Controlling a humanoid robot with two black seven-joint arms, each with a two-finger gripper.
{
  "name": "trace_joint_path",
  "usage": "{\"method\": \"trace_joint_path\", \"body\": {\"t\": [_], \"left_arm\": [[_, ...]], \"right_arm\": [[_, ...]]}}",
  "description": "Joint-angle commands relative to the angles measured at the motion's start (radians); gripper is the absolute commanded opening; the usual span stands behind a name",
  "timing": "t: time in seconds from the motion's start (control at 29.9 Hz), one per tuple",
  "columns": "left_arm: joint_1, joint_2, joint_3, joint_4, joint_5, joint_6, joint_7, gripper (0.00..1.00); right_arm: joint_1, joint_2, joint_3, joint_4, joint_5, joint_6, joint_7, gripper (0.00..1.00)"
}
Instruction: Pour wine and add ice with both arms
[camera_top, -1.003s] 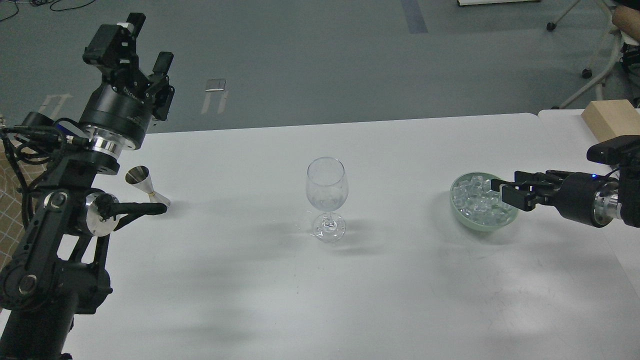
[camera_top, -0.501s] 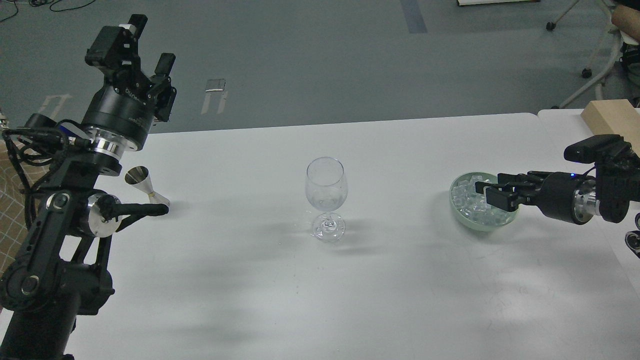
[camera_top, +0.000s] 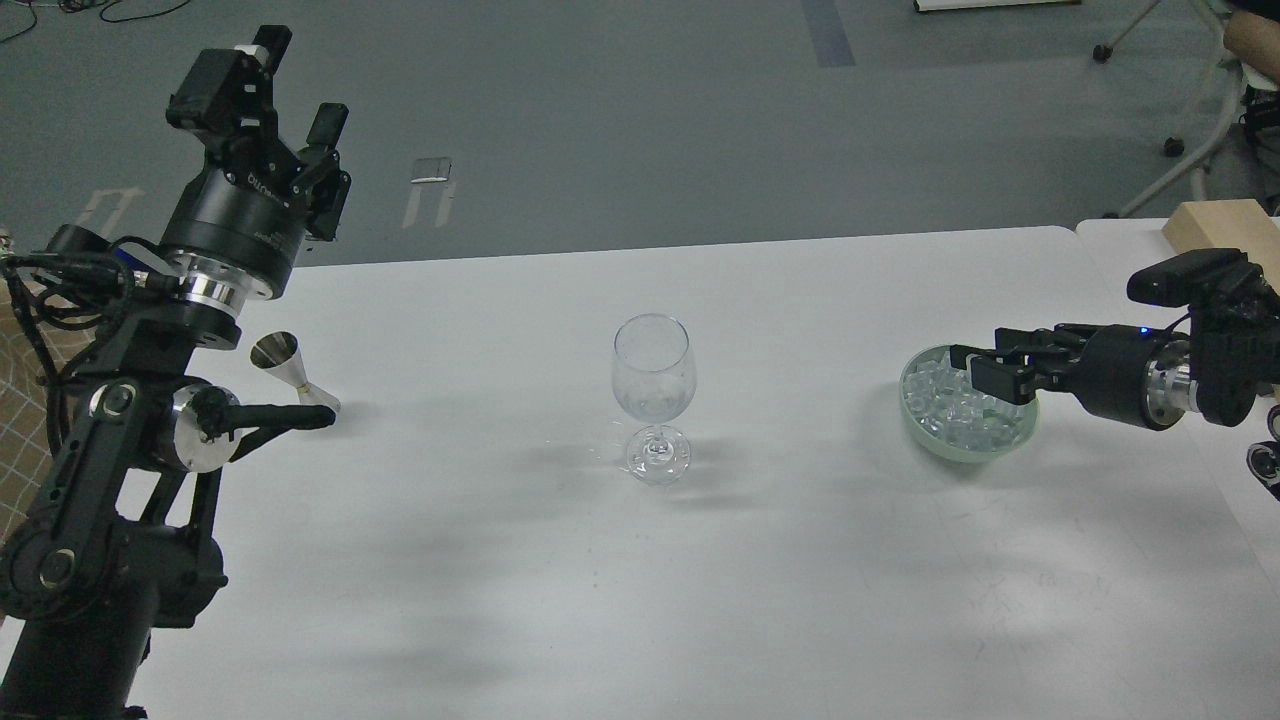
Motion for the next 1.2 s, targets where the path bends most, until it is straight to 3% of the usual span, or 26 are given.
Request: {"method": "trace_joint_path", "body": {"t": [0.0, 0.27, 1.17], "left_arm": [[0.003, 0.000, 0.000, 0.000, -0.002, 0.000, 0.004, 0.79], [0.000, 0.002, 0.000, 0.001, -0.004, 0.000, 0.001, 0.79], [0.004, 0.000, -0.008, 0.005, -0.010, 0.000, -0.006, 0.79]], "right_arm": [[0.002, 0.011, -0.018, -0.018, 0.000, 0.000, 0.000, 0.62], [0.026, 0.039, -0.040, -0.101, 0.000, 0.000, 0.005, 0.62], [0.048, 0.076, -0.069, -0.139, 0.000, 0.000, 0.006, 0.59]]}}
